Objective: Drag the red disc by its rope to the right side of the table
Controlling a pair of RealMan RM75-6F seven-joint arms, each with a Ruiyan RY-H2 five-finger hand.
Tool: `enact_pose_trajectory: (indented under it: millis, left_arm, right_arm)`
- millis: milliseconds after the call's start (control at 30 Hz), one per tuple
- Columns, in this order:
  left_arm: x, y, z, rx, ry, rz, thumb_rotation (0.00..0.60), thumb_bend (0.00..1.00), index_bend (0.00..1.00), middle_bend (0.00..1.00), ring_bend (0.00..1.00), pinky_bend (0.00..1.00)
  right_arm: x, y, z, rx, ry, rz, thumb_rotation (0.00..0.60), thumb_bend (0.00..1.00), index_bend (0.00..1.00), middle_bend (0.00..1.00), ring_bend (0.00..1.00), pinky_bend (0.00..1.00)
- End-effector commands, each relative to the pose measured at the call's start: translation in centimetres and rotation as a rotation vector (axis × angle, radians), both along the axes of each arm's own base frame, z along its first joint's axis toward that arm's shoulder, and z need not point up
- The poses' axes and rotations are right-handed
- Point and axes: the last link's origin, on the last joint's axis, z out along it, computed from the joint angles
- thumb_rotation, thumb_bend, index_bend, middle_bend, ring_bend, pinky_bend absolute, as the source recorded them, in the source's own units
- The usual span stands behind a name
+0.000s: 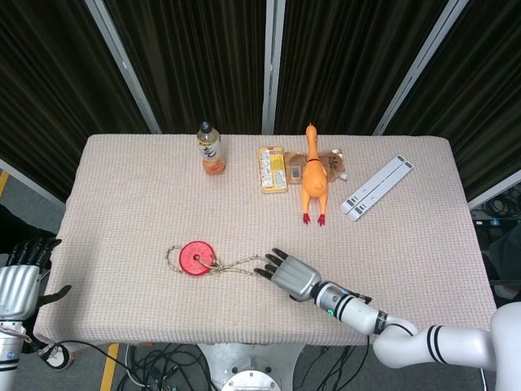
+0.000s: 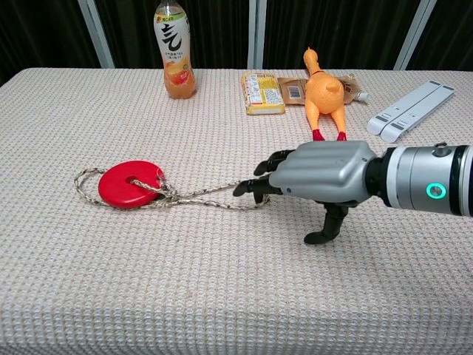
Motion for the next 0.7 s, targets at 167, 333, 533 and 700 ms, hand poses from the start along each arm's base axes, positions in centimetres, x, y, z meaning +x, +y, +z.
enact_pose_trajectory:
  millis: [167,333,533,700]
  left_arm:
    - [0.02,0.03,-0.05,0.0,0.002,-0.002,0.6,0.02,0.19,0.17,0.12,0.15]
    - [0.0,0.02,-0.05,0.0,0.004,0.0,0.6,0.02,0.19,0.17,0.12,0.15]
    - [-0.01,0.01,-0.09,-0.002,0.004,-0.001,0.6,0.02,0.19,0.17,0.12,0.15]
    - [0.02,0.04,-0.09,0.0,0.006,-0.001,0.6,0.02,0.19,0.17,0.12,0.15]
  right_arm:
    - [-0.04,-0.17,0.27,-0.005,-0.009,-0.012,0.6,0.19,0.0,0.39,0.0,0.0]
    - [-0.18,-0.3,0.33,-0.007,-0.01,-0.025,0.6,0.2,0.0,0.46,0.0,0.0]
    - [-0.1,-0.52,0.62,-0.025,-0.026,-0.031,0.6,0.24,0.0,0.53,0.0,0.0]
    - [0.0,-0.72,0.68,-0.053,-0.043,-0.026,0.6,0.31,0.0,0.59,0.03,0.0]
